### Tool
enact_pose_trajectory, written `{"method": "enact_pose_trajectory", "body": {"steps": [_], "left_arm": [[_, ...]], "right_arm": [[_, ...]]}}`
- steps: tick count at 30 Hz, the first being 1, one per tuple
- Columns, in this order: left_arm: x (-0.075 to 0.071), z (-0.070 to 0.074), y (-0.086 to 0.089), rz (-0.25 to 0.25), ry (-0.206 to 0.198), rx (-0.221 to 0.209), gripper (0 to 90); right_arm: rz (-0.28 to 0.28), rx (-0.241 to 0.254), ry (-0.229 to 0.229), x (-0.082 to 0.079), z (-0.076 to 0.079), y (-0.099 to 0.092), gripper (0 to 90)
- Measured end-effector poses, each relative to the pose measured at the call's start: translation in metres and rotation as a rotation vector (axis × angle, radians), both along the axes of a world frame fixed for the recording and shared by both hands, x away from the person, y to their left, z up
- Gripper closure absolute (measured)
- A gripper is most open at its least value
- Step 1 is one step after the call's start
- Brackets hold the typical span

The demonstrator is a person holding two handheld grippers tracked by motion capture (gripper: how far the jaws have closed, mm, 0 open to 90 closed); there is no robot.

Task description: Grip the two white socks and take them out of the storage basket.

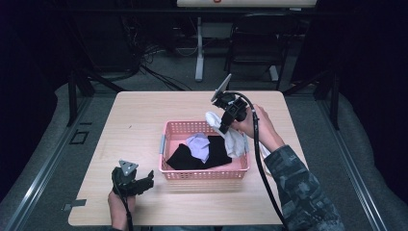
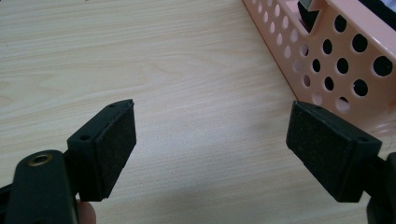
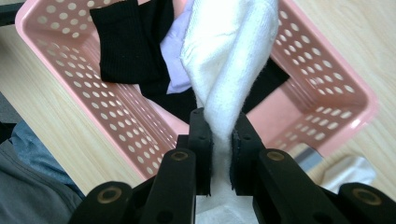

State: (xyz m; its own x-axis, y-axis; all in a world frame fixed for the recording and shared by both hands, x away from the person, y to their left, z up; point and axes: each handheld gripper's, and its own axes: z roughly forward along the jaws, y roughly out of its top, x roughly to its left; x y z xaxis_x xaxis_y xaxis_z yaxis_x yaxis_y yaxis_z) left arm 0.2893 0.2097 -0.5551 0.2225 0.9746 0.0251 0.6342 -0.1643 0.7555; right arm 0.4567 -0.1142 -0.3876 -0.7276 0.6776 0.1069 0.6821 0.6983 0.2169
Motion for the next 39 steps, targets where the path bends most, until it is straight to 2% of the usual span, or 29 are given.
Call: {"method": "enact_pose_trajectory", "body": {"steps": [4, 8, 9, 14, 20, 21, 23, 30, 32, 37, 39], "left_arm": [[0.0, 0.0, 0.0, 0.0, 0.001, 0.0, 16.0], [0.0, 0.0, 0.0, -0.001, 0.0, -0.001, 16.0], [0.0, 0.0, 0.0, -0.001, 0.0, -0.001, 16.0], [0.0, 0.0, 0.0, 0.001, 0.001, -0.001, 16.0], [0.0, 0.0, -0.001, 0.002, 0.0, -0.001, 16.0], [0.0, 0.0, -0.001, 0.002, 0.0, -0.001, 16.0], [0.0, 0.0, -0.001, 0.003, 0.0, -0.001, 16.0], [0.0, 0.0, -0.001, 0.003, 0.0, 0.0, 16.0], [0.0, 0.0, -0.001, 0.003, 0.0, 0.0, 16.0], [0.0, 0.0, -0.001, 0.003, 0.0, 0.002, 16.0], [0.0, 0.0, -0.001, 0.004, 0.001, 0.001, 16.0]], "right_arm": [[-0.006, -0.007, -0.01, 0.0, 0.006, -0.008, 81.8], [-0.037, 0.005, -0.018, -0.001, 0.012, -0.023, 81.8], [-0.041, -0.006, -0.02, -0.001, 0.014, -0.027, 81.7], [-0.086, -0.002, -0.04, -0.002, 0.02, -0.052, 81.7], [-0.149, -0.008, -0.043, -0.003, 0.024, -0.083, 81.7], [-0.165, -0.007, -0.047, -0.003, 0.024, -0.093, 81.7], [-0.174, -0.015, -0.05, -0.003, 0.024, -0.098, 81.7], [-0.231, -0.018, -0.052, -0.002, 0.019, -0.126, 81.7], [-0.253, -0.011, -0.042, -0.002, 0.013, -0.135, 81.6], [-0.266, -0.023, -0.028, 0.0, 0.004, -0.145, 81.6], [-0.289, -0.023, -0.031, 0.001, -0.001, -0.149, 81.6]]}}
